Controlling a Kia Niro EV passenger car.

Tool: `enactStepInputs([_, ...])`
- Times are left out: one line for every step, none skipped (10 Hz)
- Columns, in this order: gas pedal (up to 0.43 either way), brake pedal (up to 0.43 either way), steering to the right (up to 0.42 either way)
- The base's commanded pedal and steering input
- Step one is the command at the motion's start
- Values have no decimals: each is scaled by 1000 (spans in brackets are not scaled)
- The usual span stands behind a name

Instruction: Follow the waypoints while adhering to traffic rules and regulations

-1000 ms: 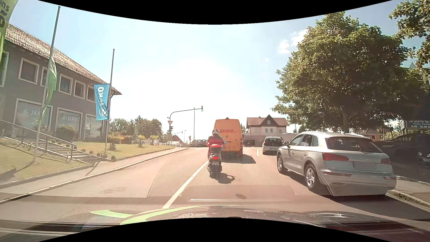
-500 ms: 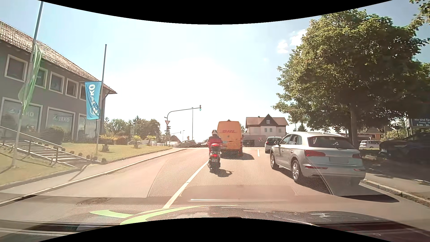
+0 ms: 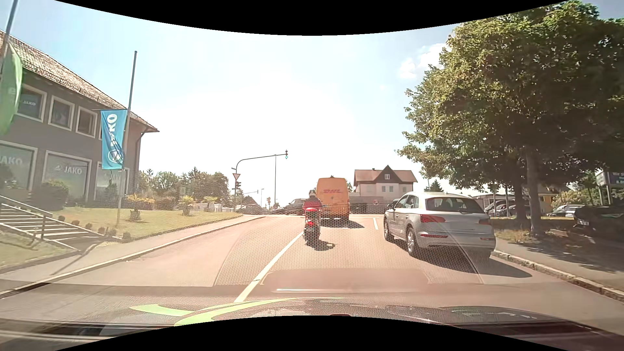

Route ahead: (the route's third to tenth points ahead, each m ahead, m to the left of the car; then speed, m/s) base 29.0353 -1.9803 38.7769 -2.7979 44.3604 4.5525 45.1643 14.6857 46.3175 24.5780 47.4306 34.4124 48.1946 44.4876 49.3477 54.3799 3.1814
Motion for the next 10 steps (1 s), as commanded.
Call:
enactStepInputs([449, 0, 39])
enactStepInputs([449, 0, 42])
enactStepInputs([449, 0, 44])
enactStepInputs([449, 0, 44])
enactStepInputs([449, 0, 44])
enactStepInputs([449, 0, 44])
enactStepInputs([449, 0, 45])
enactStepInputs([449, 0, 44])
enactStepInputs([449, 0, 45])
enactStepInputs([449, 0, 44])
